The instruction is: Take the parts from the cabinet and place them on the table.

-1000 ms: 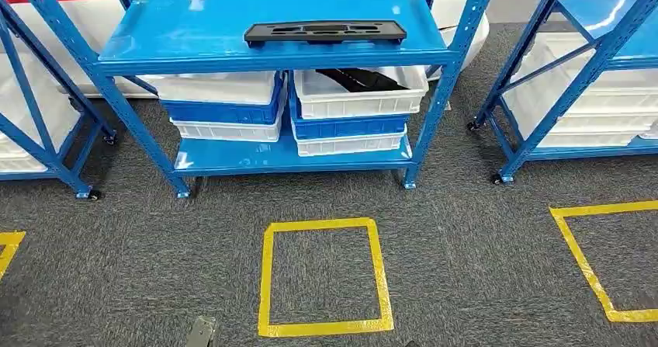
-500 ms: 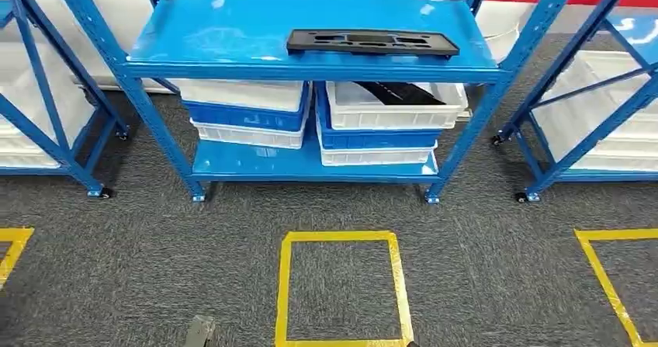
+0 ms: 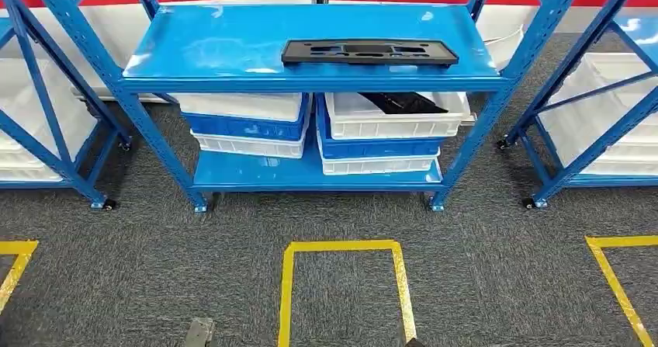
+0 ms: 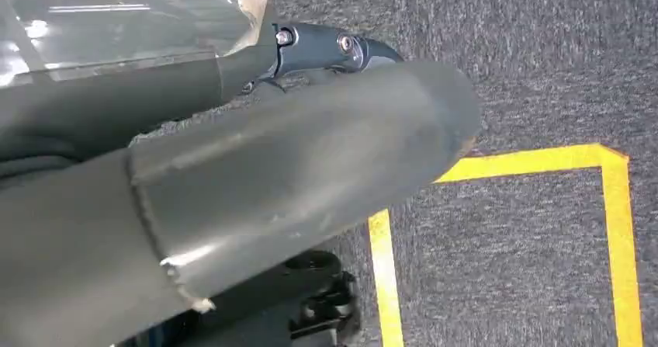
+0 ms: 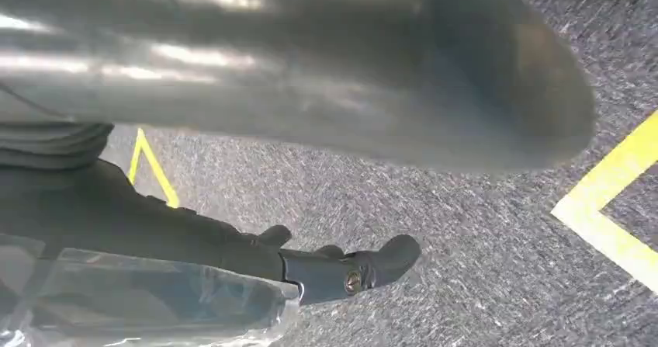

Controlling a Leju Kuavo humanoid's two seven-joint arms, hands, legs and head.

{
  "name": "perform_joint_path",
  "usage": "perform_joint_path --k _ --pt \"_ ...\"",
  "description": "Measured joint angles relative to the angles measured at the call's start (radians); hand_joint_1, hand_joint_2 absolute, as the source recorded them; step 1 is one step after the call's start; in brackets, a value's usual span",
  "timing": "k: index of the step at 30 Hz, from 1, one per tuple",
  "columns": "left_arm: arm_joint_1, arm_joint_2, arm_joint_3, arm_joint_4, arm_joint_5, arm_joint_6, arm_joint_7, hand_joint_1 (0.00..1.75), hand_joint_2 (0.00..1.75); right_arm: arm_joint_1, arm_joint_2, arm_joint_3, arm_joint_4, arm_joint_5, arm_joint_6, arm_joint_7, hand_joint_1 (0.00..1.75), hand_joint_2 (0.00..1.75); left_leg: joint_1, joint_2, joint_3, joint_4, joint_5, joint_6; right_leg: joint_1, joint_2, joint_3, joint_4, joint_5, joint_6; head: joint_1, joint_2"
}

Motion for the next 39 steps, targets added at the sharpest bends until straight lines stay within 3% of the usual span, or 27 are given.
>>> perform_joint_path --k 2,3,4,5,9,16,39 --pt "0.000 0.002 0.000 0.000 0.000 0.000 0.000 0.00 0.00 0.001 0.001 0.000 0.000 0.000 0.000 0.000 0.00 0.00 0.014 0.005 0.081 -0.181 0.110 -0.014 -0.008 0.003 0.024 0.004 -0.020 0.018 0.000 0.000" --pt "0.000 0.001 0.000 0.000 0.000 0.000 0.000 0.00 0.00 0.001 0.000 0.000 0.000 0.000 0.000 0.000 0.00 0.00 0.017 0.004 0.102 -0.212 0.106 -0.021 -0.006 0.003 0.021 0.006 -0.029 0.027 -0.002 0.000" --pt "-0.001 0.000 0.000 0.000 0.000 0.001 0.002 0.00 0.00 -0.003 -0.001 0.000 0.000 0.001 0.000 0.000 0.00 0.00 0.010 -0.001 0.124 -0.242 0.090 -0.011 0.008 0.004 0.018 0.013 -0.037 0.037 -0.005 0.000" --pt "-0.002 0.000 0.000 0.000 0.001 0.005 0.005 0.00 0.00 -0.003 -0.003 0.000 0.000 0.003 0.000 0.000 0.00 0.00 0.011 0.000 0.122 -0.241 0.094 0.005 0.010 0.004 0.016 0.012 -0.040 0.037 -0.001 0.000" --pt "-0.001 0.000 0.000 0.000 0.002 0.018 0.005 0.00 0.00 -0.004 -0.001 -0.002 0.000 0.011 0.007 0.000 0.00 0.00 -0.005 -0.005 0.118 -0.241 0.090 0.008 0.011 0.000 0.032 -0.001 -0.037 0.041 0.002 0.000" --pt "-0.001 0.001 0.001 0.000 0.002 0.020 0.005 0.00 0.00 -0.005 -0.001 -0.006 0.000 0.015 0.015 0.001 0.00 0.00 -0.008 -0.005 0.122 -0.241 0.082 0.024 0.010 0.000 0.029 -0.011 -0.037 0.043 0.003 0.000" --pt "0.001 -0.001 0.000 0.000 -0.007 0.028 0.018 0.00 0.00 -0.002 -0.002 -0.050 0.000 -0.022 0.020 -0.006 0.00 0.00 -0.001 -0.003 0.135 -0.252 0.083 0.024 0.014 0.000 0.032 -0.011 -0.037 0.043 0.002 0.000"
